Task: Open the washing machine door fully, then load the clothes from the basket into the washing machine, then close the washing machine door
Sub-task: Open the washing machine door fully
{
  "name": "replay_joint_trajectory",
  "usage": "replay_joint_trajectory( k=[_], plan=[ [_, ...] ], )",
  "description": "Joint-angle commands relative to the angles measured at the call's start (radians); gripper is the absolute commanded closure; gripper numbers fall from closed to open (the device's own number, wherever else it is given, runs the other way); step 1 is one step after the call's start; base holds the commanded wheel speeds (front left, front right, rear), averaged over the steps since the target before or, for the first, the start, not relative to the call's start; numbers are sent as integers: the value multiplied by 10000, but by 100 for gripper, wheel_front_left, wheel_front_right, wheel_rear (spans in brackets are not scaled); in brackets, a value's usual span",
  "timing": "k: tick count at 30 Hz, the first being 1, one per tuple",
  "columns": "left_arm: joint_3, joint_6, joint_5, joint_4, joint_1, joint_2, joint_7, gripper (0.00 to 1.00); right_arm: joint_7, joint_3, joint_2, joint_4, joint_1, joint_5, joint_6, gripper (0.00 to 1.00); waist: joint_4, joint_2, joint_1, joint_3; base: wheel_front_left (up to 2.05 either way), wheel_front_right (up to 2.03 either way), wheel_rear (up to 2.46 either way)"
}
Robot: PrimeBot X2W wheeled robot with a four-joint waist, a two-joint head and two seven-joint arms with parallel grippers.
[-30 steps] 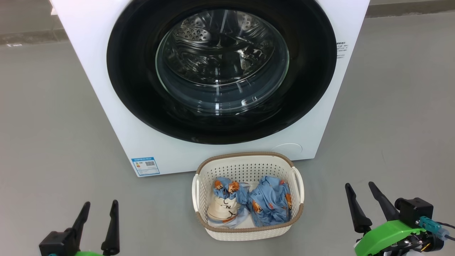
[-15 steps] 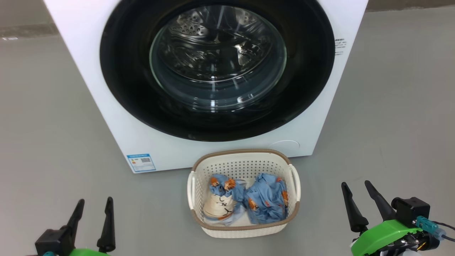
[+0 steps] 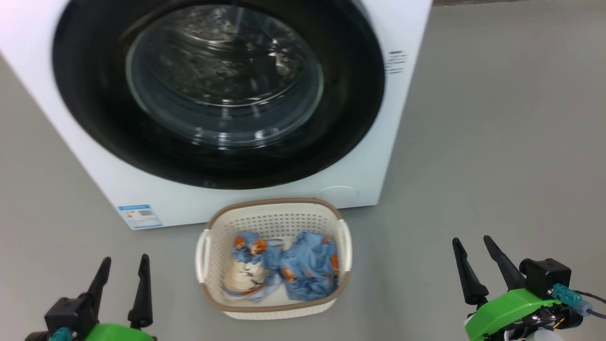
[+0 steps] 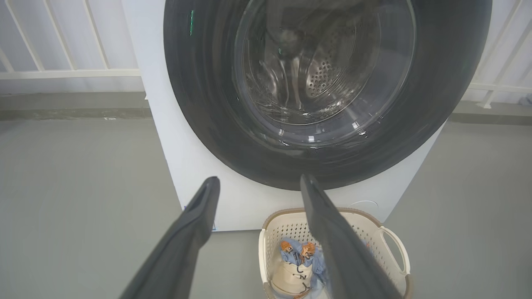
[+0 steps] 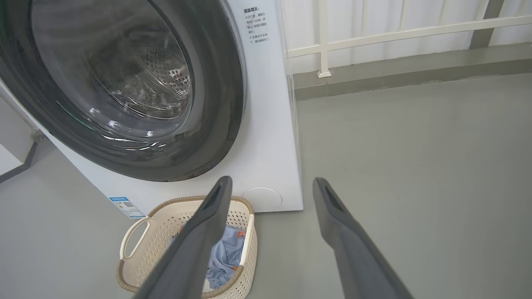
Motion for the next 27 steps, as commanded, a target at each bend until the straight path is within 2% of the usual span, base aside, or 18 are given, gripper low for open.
replay_joint_trajectory(
  k=[1, 13, 23, 24, 25, 27],
  plan=[
    [318, -13, 38, -159, -510, 210, -65, 0, -130, 227, -38, -241, -322, -127, 16, 0, -5, 0, 0, 28, 148, 95, -242],
    [290, -14, -421, -502, -568, 185, -65, 0, -130, 288, -9, -310, -373, -37, 16, 0, -67, 0, 0, 62, 142, 81, -223],
    [87, -15, -515, -479, -421, 154, -65, 0, -130, 557, -60, -459, -366, 194, 16, 0, -47, 0, 0, 12, 38, 38, -77],
    [93, -15, -512, -516, -364, 101, -65, 0, -130, 690, -78, -480, -376, 279, 16, 31, -39, 0, 0, 9, 0, 0, 0],
    [90, -15, -510, -534, -335, 72, -65, 0, -130, 739, -82, -480, -390, 320, 16, 52, -33, 0, 0, 1, 0, 0, 0],
    [73, -15, -522, -564, -273, 13, -65, 0, -130, 849, -84, -491, -436, 428, 16, 87, -16, 0, 0, 2, 0, 0, 0]
  ],
)
